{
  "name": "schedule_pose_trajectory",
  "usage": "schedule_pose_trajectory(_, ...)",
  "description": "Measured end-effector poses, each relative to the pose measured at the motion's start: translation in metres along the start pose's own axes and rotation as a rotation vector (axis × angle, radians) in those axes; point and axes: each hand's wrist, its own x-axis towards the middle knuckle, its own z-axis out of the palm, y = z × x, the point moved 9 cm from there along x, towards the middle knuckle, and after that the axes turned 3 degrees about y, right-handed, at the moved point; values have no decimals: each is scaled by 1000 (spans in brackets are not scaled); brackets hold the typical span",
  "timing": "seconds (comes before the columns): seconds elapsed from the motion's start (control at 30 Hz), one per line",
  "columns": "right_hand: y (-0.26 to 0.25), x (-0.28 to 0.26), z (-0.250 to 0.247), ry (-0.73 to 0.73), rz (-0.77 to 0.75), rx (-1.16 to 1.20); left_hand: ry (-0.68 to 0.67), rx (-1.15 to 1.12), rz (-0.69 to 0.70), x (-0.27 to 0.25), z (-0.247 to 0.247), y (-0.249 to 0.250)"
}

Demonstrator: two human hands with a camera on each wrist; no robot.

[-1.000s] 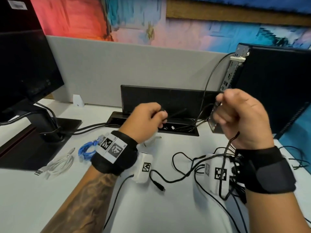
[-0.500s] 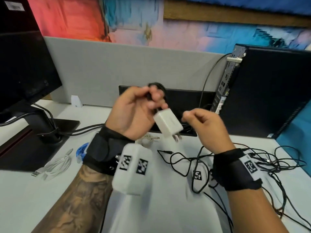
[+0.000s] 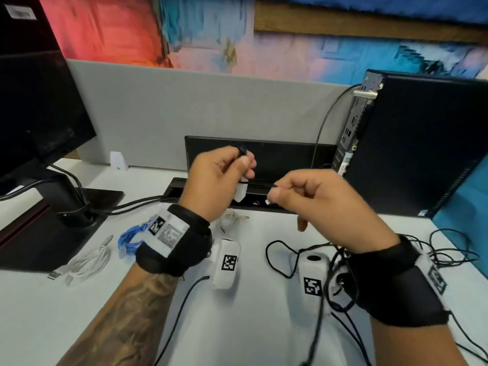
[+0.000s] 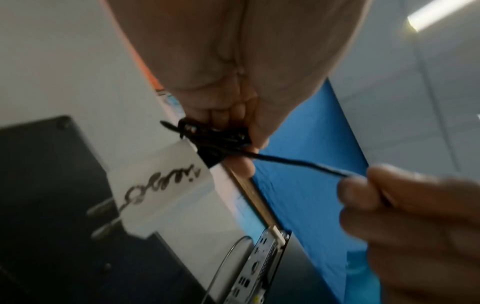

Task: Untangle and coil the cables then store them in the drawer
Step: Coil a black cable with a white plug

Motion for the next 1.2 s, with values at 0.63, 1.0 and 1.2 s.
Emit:
schedule_pose_trajectory(0.63,43,10,48,-90,35,-194,-85,-1322,-592,2,16,-13)
schedule_pose_trajectory(1.0,-9,1,18,72,-165,-85,61,23,-99,7,-22,-24)
schedule_pose_trajectory(1.2,2,3,-33,431,-251,-258,-502,99,-181,-27,42,0)
